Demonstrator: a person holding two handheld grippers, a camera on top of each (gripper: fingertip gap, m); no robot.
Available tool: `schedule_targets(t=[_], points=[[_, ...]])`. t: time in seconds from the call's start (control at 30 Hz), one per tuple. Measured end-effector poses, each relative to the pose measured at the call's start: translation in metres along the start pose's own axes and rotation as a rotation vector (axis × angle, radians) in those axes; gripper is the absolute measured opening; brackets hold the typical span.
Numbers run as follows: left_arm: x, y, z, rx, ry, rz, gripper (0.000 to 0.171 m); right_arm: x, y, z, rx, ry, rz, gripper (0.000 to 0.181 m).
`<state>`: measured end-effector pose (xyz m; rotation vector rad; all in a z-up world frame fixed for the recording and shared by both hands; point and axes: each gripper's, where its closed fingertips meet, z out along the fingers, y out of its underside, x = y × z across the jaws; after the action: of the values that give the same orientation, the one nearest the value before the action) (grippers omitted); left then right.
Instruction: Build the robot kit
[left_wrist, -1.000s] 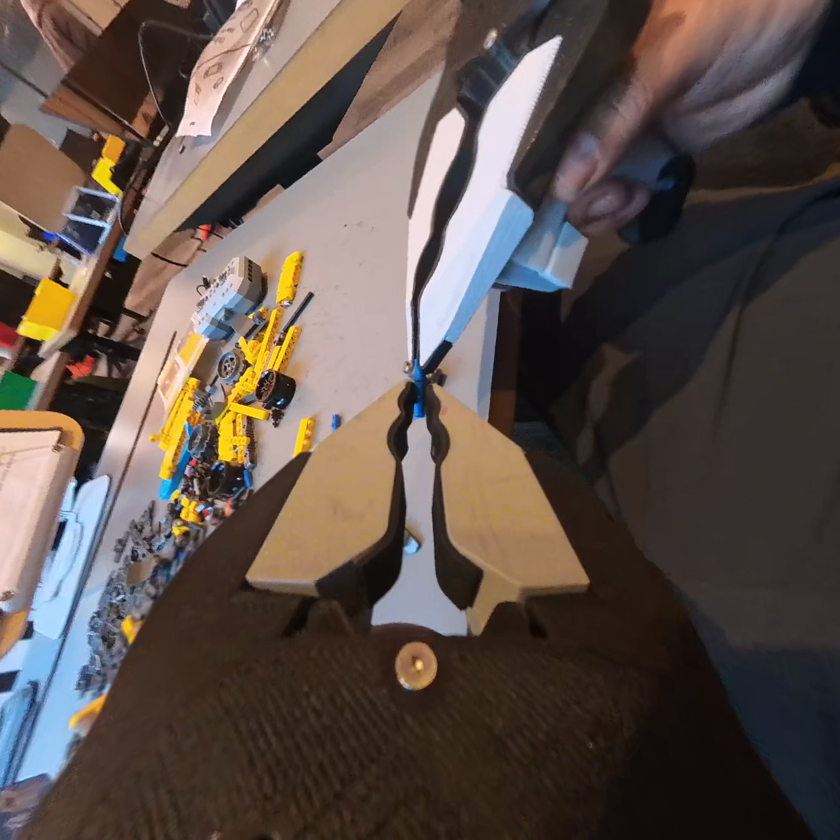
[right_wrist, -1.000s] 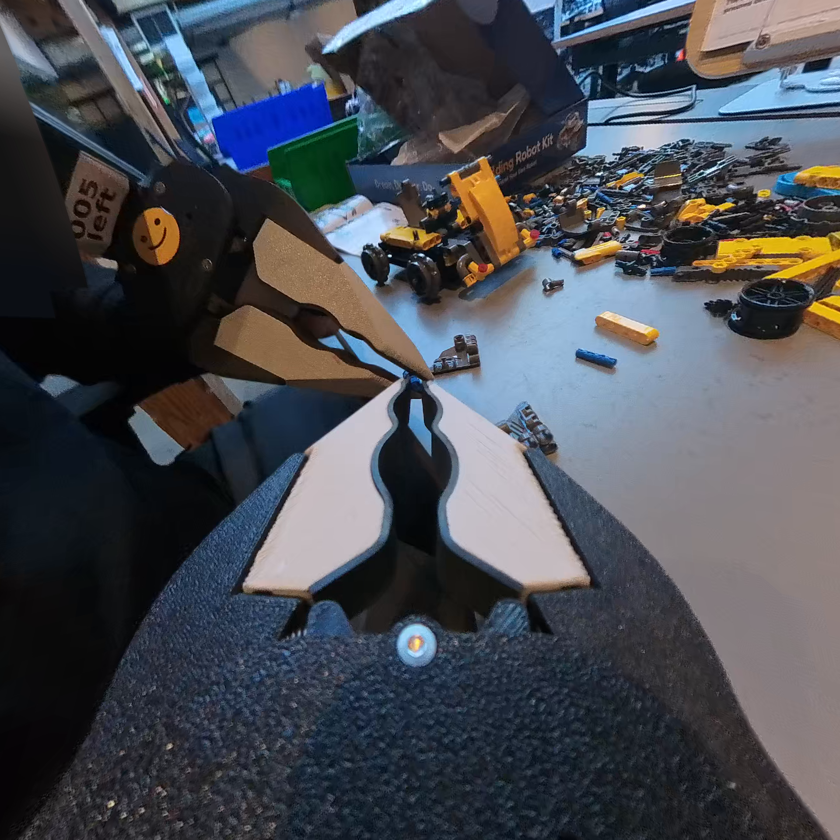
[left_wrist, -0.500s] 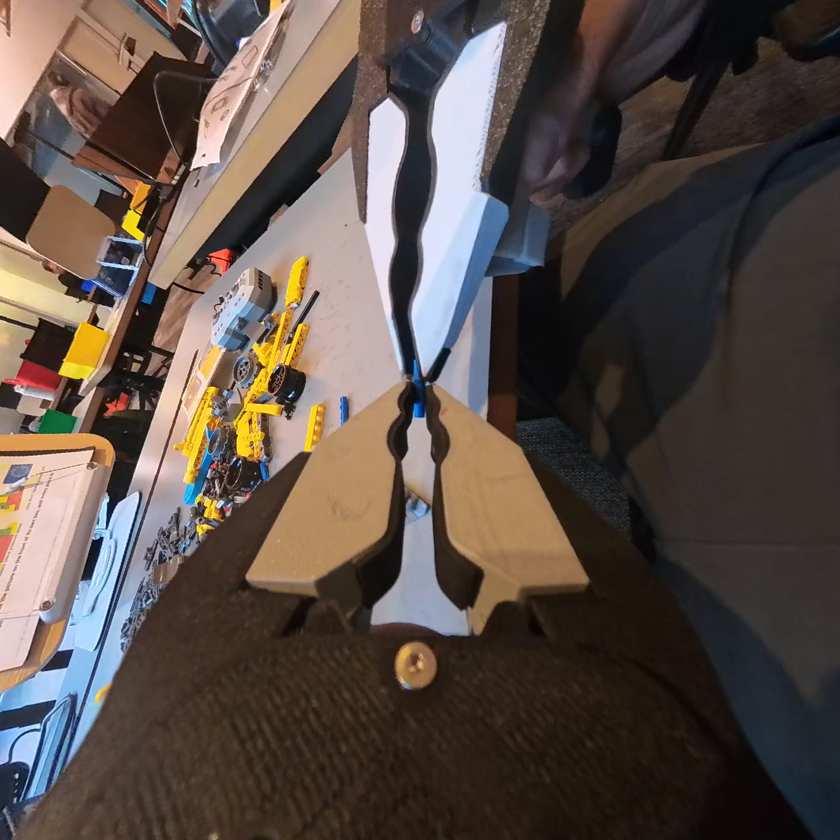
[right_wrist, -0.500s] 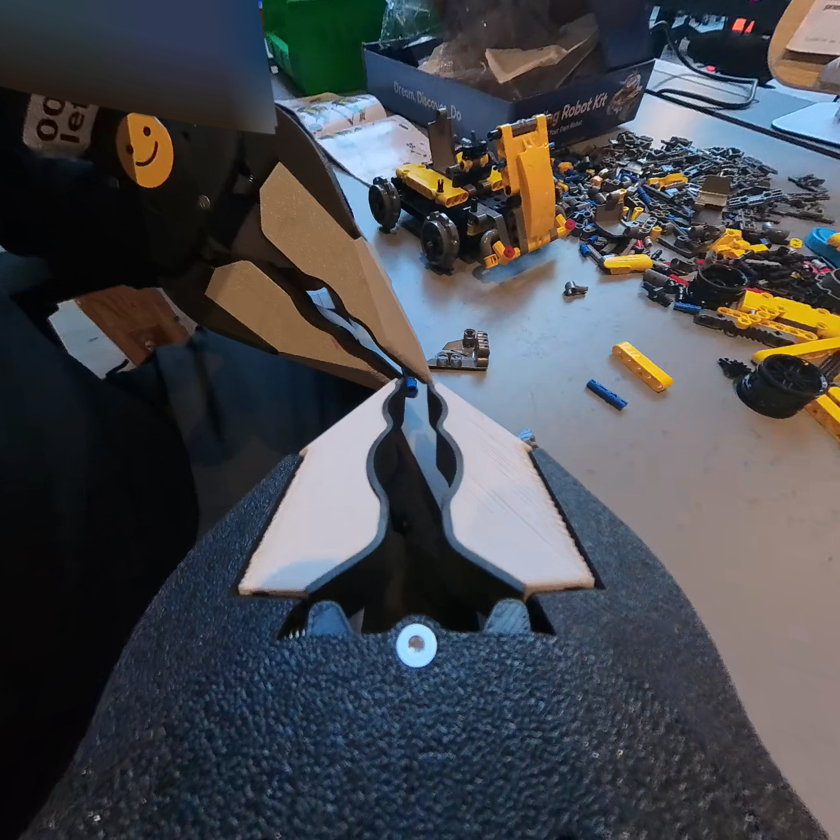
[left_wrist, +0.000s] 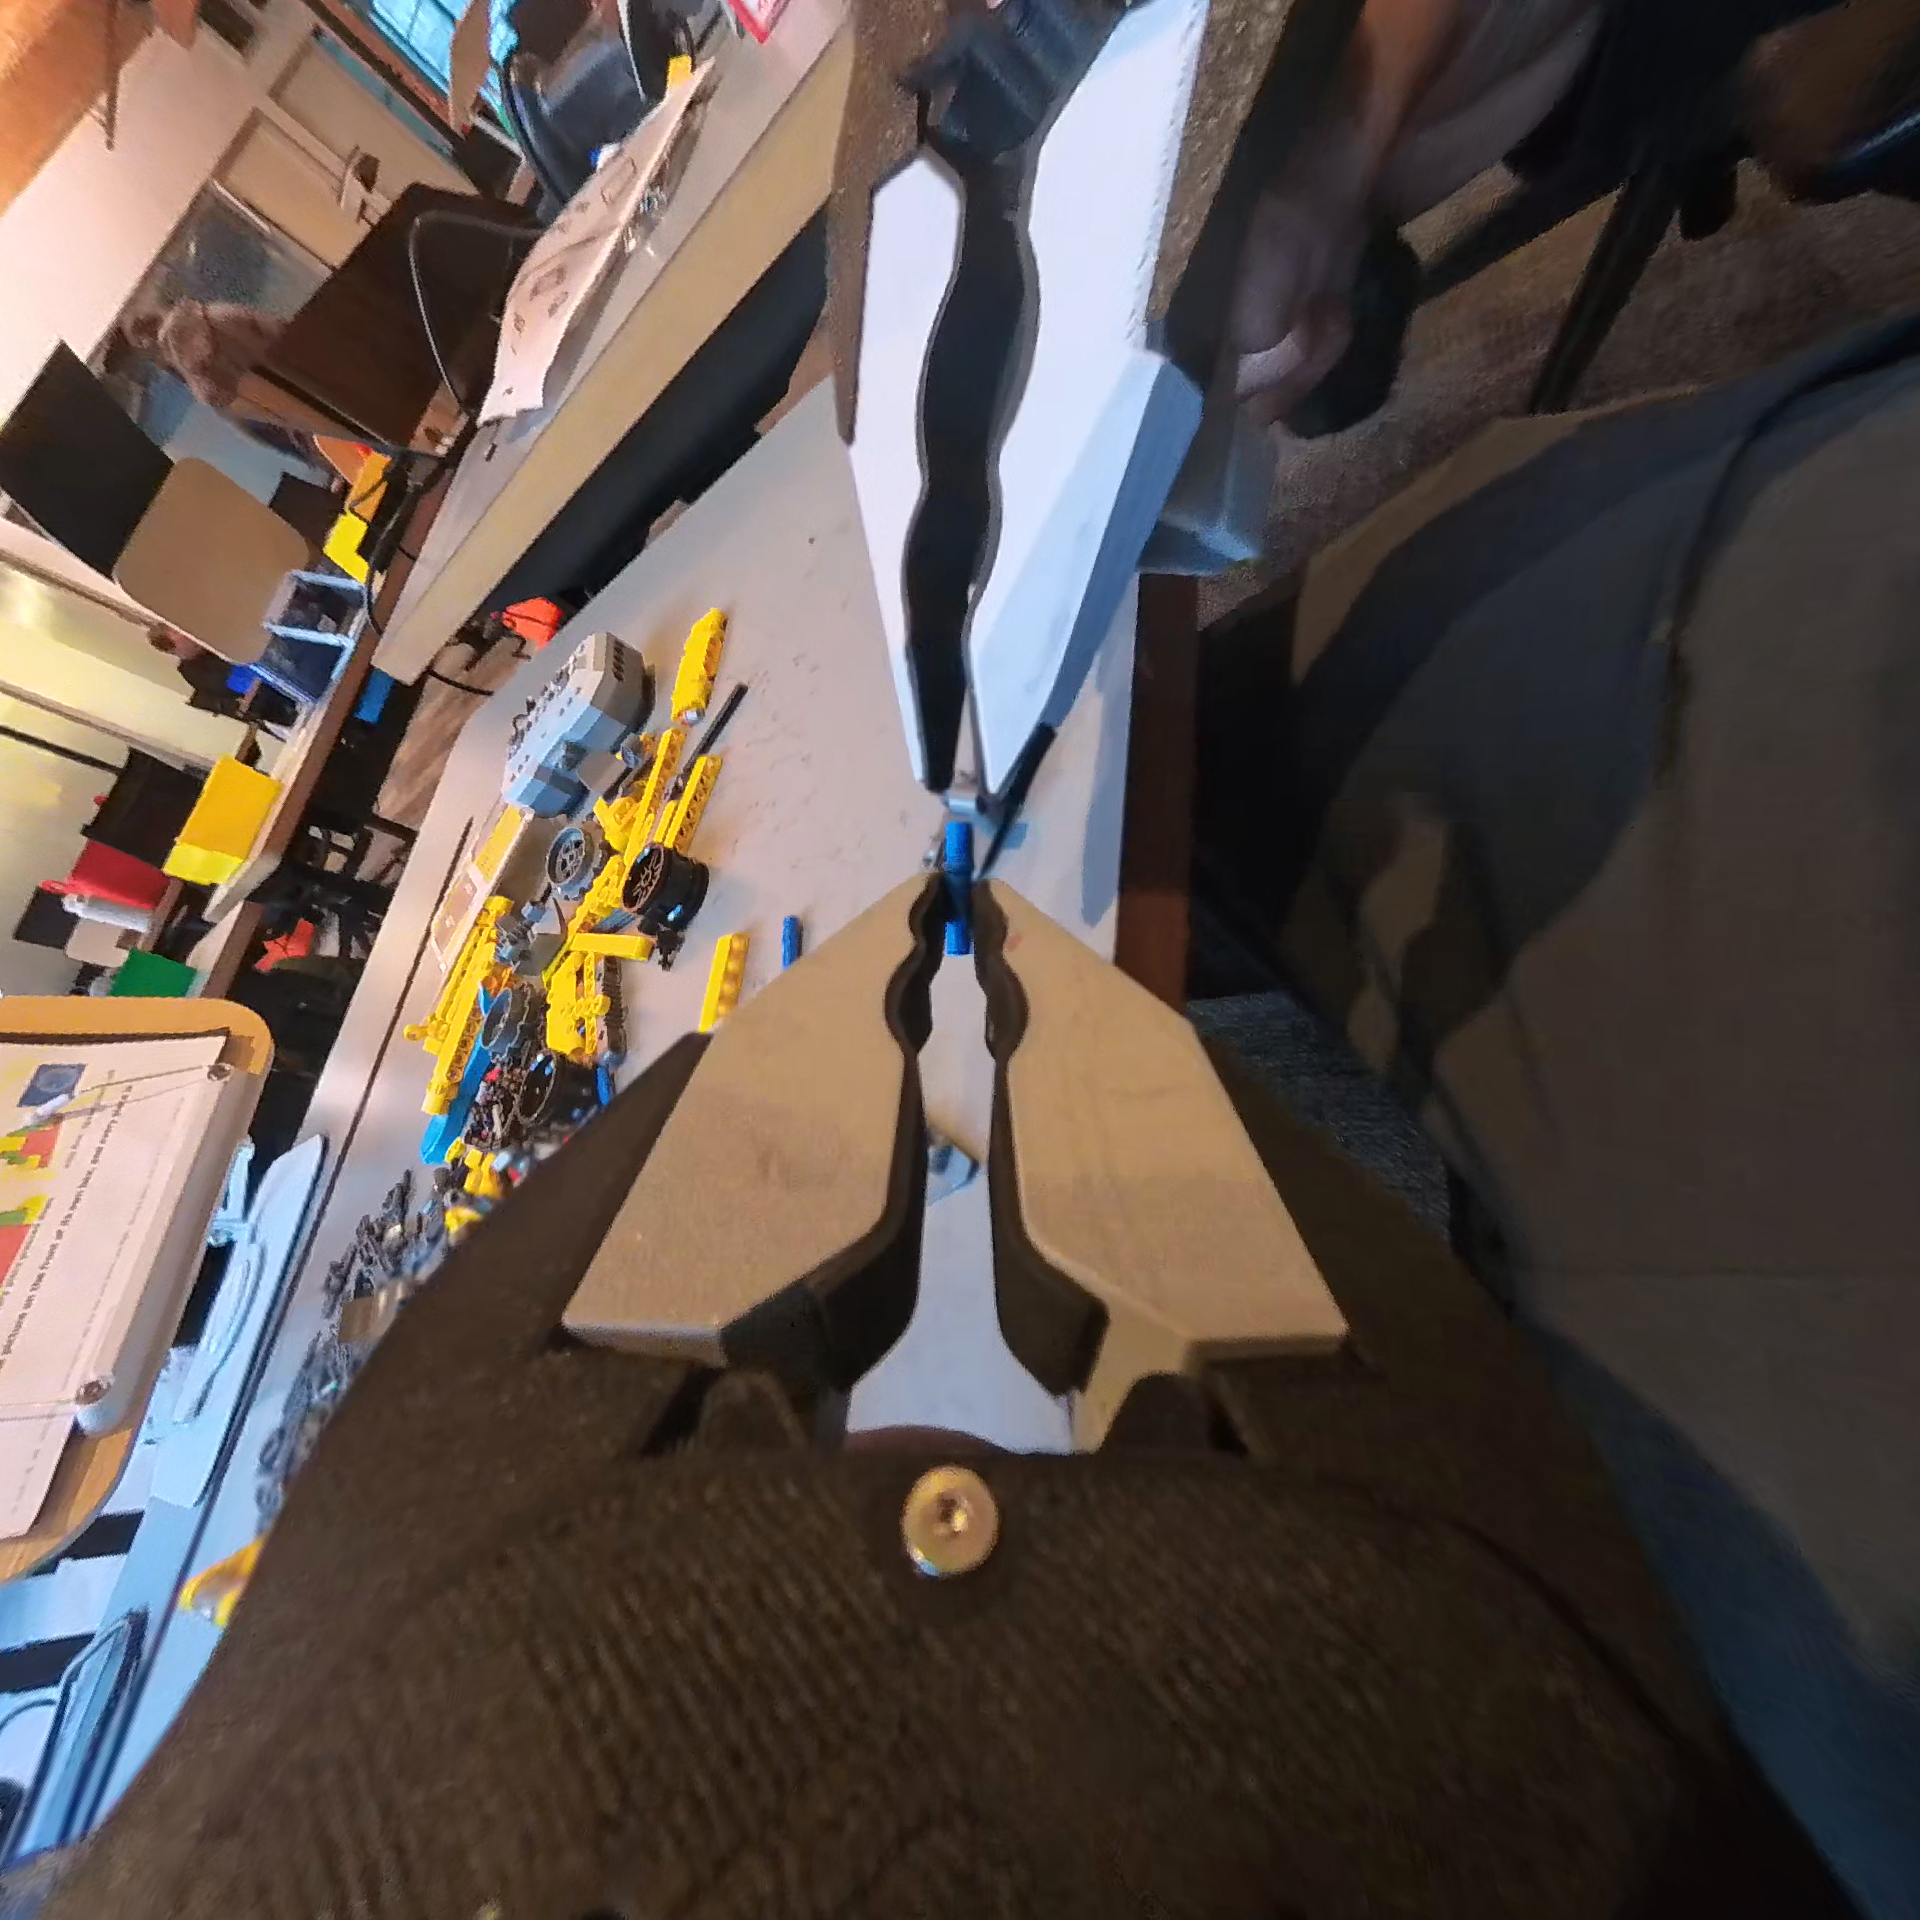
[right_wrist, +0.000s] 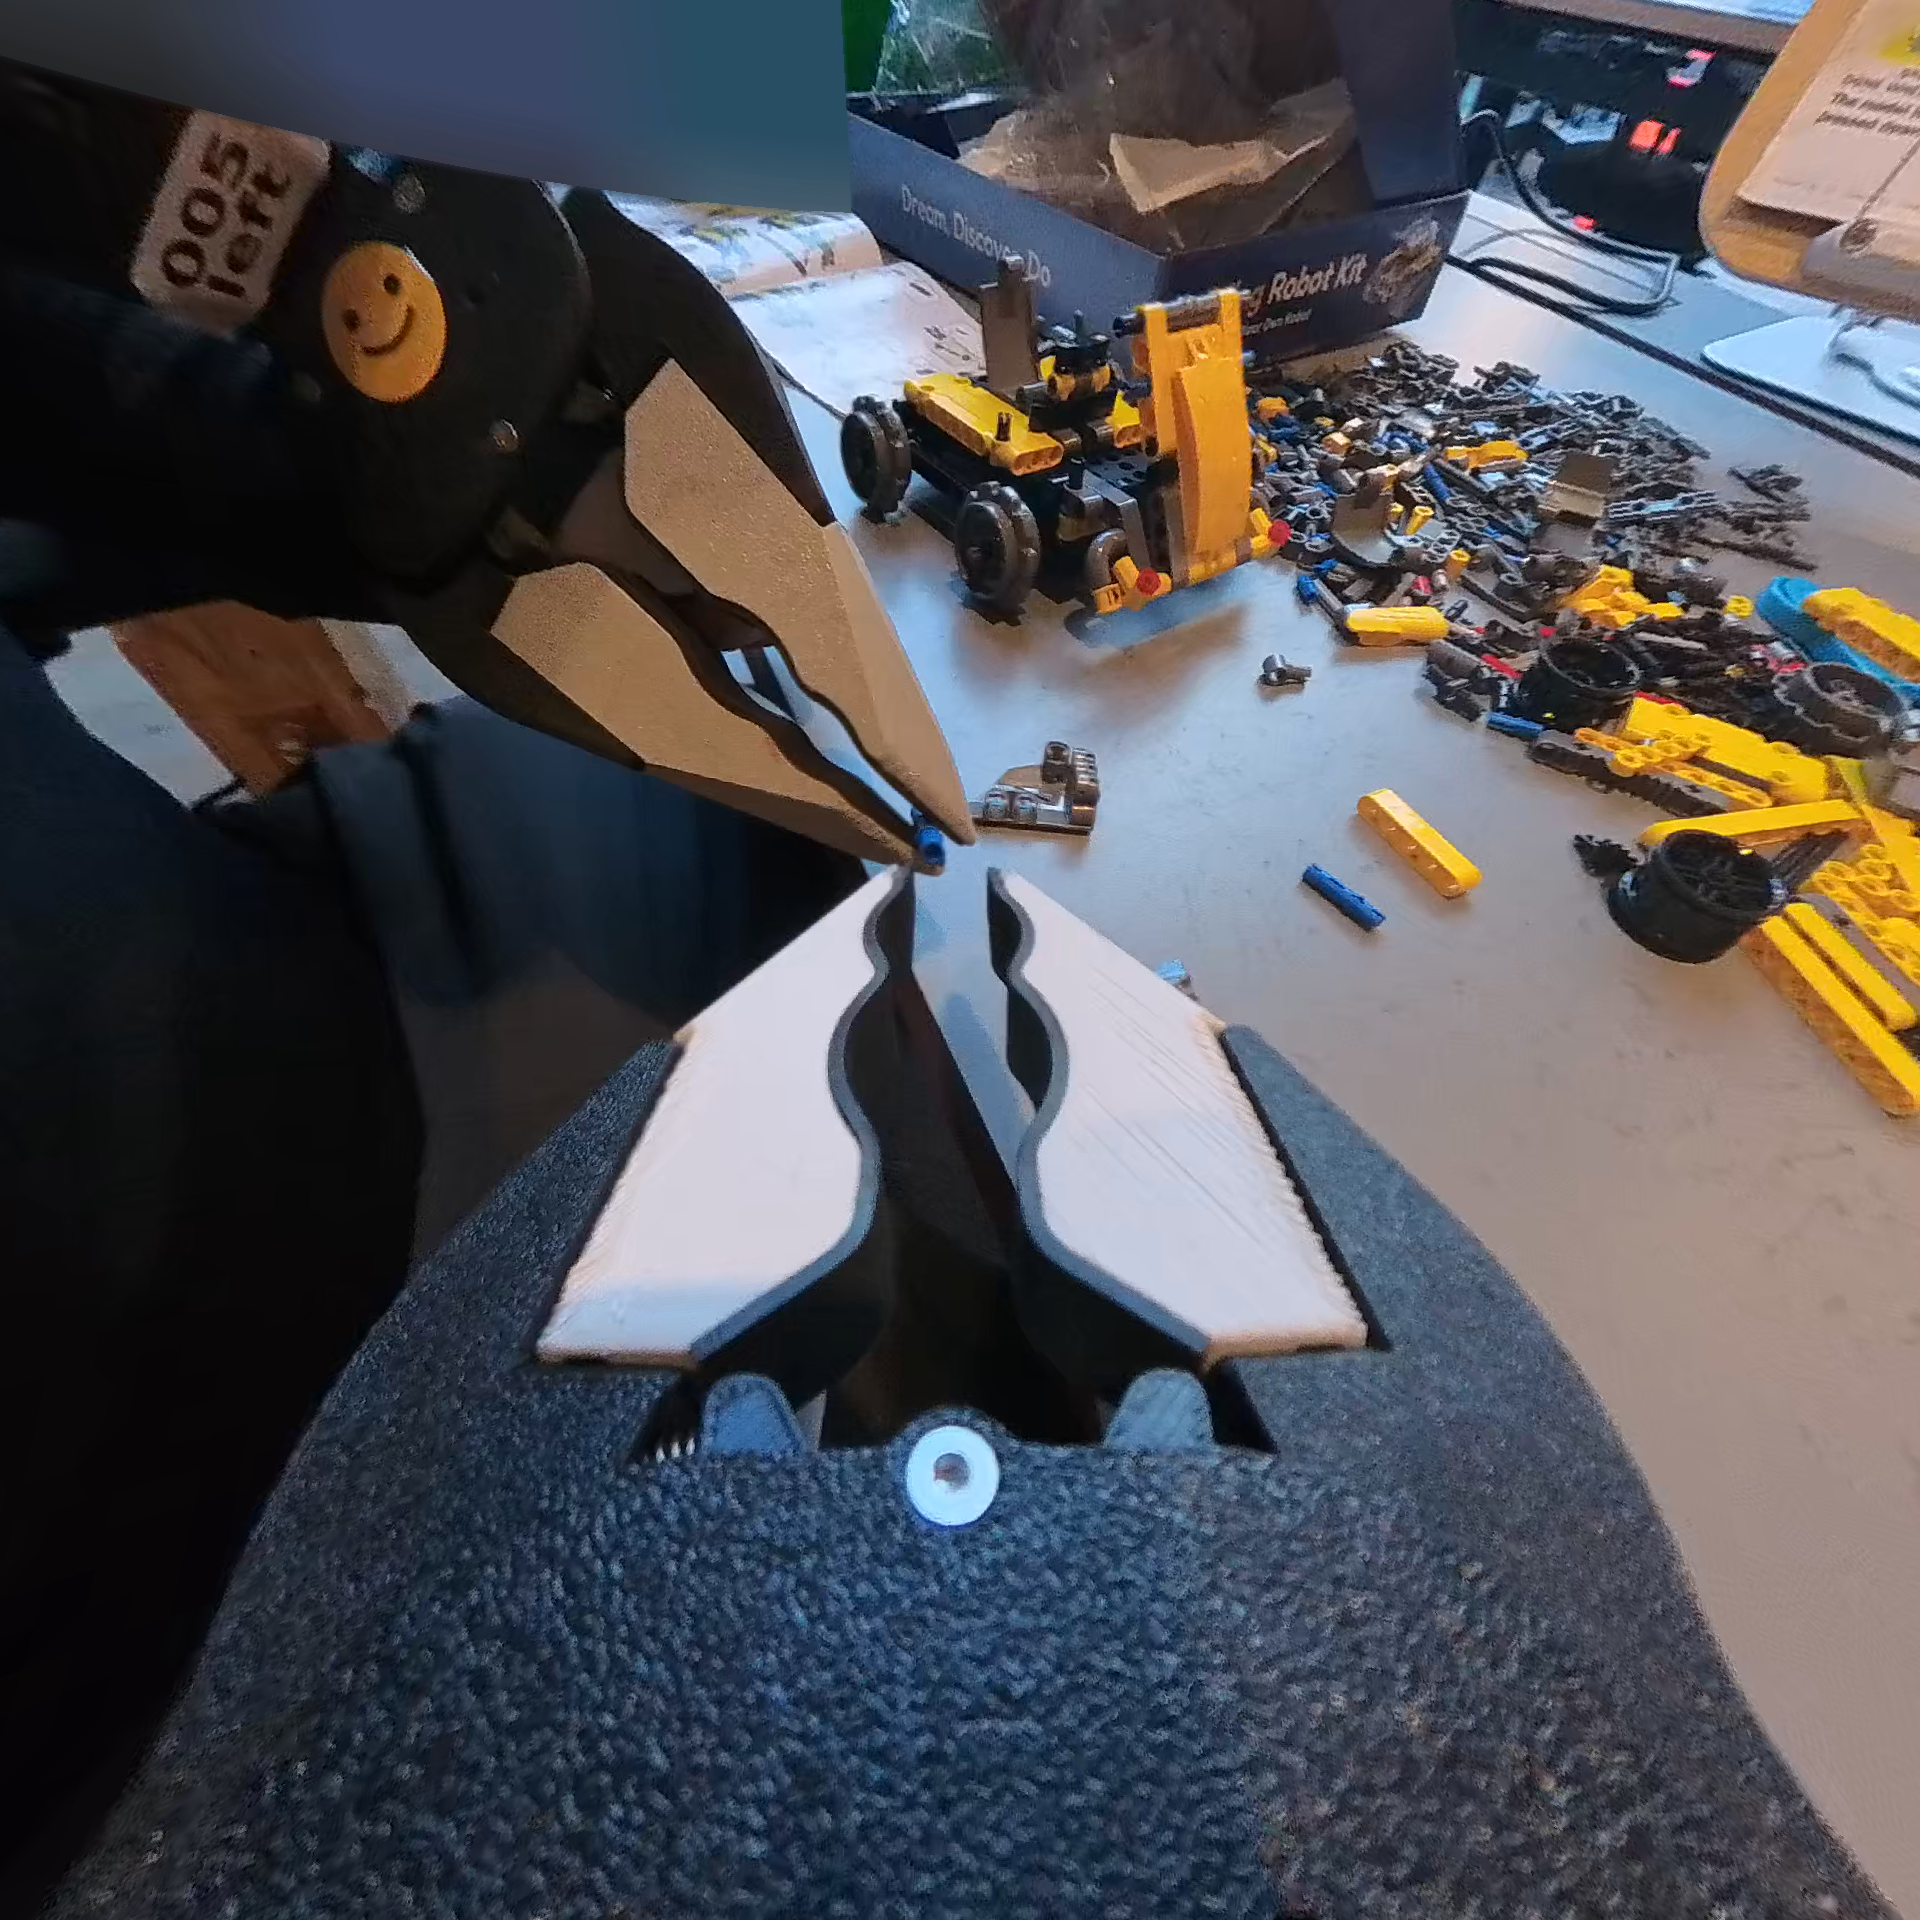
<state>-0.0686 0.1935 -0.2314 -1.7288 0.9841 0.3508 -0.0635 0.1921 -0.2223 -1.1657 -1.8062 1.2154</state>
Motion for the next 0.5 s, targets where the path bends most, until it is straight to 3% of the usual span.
schedule_targets(t=[0.37,0.5], points=[[0.01,-0.01,0.005,-0.01,0.006,0.158,0.003,-0.009,0.005,-0.006,-0.044,-0.002,-0.102,0.013],[0.011,-0.016,0.007,-0.019,0.001,0.188,0.003,-0.009,0.009,-0.007,-0.08,0.012,-0.151,0.005]])
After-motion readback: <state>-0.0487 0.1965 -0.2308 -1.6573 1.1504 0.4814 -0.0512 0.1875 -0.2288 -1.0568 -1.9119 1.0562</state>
